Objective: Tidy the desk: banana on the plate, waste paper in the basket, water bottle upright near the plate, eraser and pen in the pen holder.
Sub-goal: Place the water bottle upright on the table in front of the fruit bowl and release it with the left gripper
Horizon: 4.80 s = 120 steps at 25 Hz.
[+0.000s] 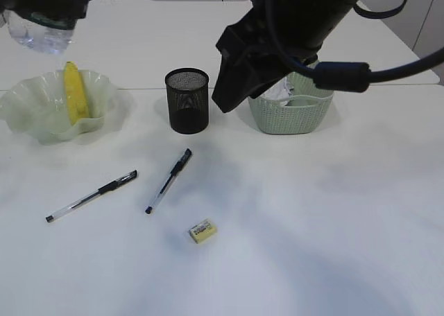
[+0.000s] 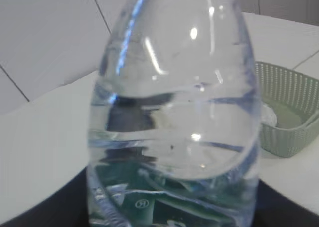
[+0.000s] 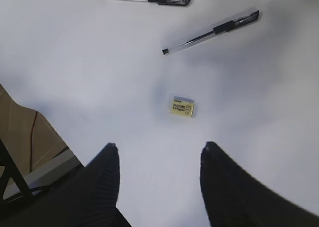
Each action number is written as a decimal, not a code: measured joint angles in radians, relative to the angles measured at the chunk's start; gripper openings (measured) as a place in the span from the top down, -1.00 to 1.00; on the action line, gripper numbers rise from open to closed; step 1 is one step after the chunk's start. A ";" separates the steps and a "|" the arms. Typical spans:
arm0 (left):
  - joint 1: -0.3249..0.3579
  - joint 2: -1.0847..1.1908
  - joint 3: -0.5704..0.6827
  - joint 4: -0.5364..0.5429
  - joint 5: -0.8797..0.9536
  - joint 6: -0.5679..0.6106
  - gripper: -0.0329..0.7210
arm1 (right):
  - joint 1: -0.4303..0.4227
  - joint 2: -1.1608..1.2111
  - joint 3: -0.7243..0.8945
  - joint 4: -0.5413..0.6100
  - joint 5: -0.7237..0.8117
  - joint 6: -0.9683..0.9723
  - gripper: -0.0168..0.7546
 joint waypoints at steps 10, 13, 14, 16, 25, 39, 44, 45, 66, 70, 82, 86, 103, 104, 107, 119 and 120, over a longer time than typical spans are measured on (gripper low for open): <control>0.168 -0.064 0.000 0.000 0.044 -0.082 -0.13 | 0.000 0.000 0.000 0.000 0.008 0.013 -0.05; 0.208 -0.089 0.026 0.000 0.058 -0.082 -0.13 | 0.000 0.000 0.000 0.000 0.008 0.019 -0.05; 0.222 -0.095 0.041 0.000 0.058 -0.082 -0.13 | 0.000 0.000 0.000 -0.004 0.008 0.025 -0.05; 0.254 -0.103 0.080 0.000 0.058 -0.082 -0.13 | 0.000 0.000 0.000 -0.025 0.008 0.036 -0.05; 0.332 -0.116 0.179 0.004 0.146 -0.113 -0.13 | -0.021 0.002 0.071 -0.212 -0.010 0.125 -0.05; 0.346 -0.116 0.181 0.006 0.162 -0.199 -0.13 | -0.203 -0.034 0.203 -0.220 -0.036 0.173 -0.05; 0.348 -0.116 0.181 0.006 0.164 -0.204 -0.13 | -0.205 -0.150 0.347 -0.222 -0.114 0.192 -0.05; 0.348 -0.116 0.181 0.006 0.164 -0.204 -0.13 | -0.205 -0.173 0.382 -0.222 -0.136 0.204 -0.05; 0.348 -0.155 0.181 0.008 0.187 -0.232 -0.13 | -0.207 -0.404 0.498 -0.248 -0.091 0.238 -0.05; 0.348 -0.155 0.181 0.008 0.187 -0.234 -0.13 | -0.207 -0.404 0.498 -0.250 -0.090 0.240 -0.05; 0.348 -0.140 0.183 0.008 0.189 -0.235 -0.13 | -0.207 -0.404 0.498 -0.250 -0.089 0.240 -0.05; 0.348 -0.140 0.183 0.010 0.189 -0.235 -0.13 | -0.207 -0.404 0.498 -0.250 -0.088 0.242 -0.05; 0.348 -0.140 0.183 0.058 0.194 -0.295 -0.13 | -0.207 -0.404 0.498 -0.250 -0.086 0.242 -0.05; 0.348 -0.140 0.183 0.078 0.194 -0.312 -0.13 | -0.207 -0.404 0.498 -0.250 -0.086 0.242 -0.05; 0.348 -0.140 0.183 0.119 0.194 -0.354 -0.13 | -0.207 -0.404 0.498 -0.250 -0.086 0.242 -0.05; 0.348 -0.139 0.183 0.242 0.194 -0.514 -0.13 | -0.207 -0.404 0.498 -0.250 -0.086 0.244 -0.05; 0.348 -0.139 0.183 0.260 0.190 -0.543 -0.13 | -0.207 -0.404 0.498 -0.250 -0.086 0.244 -0.05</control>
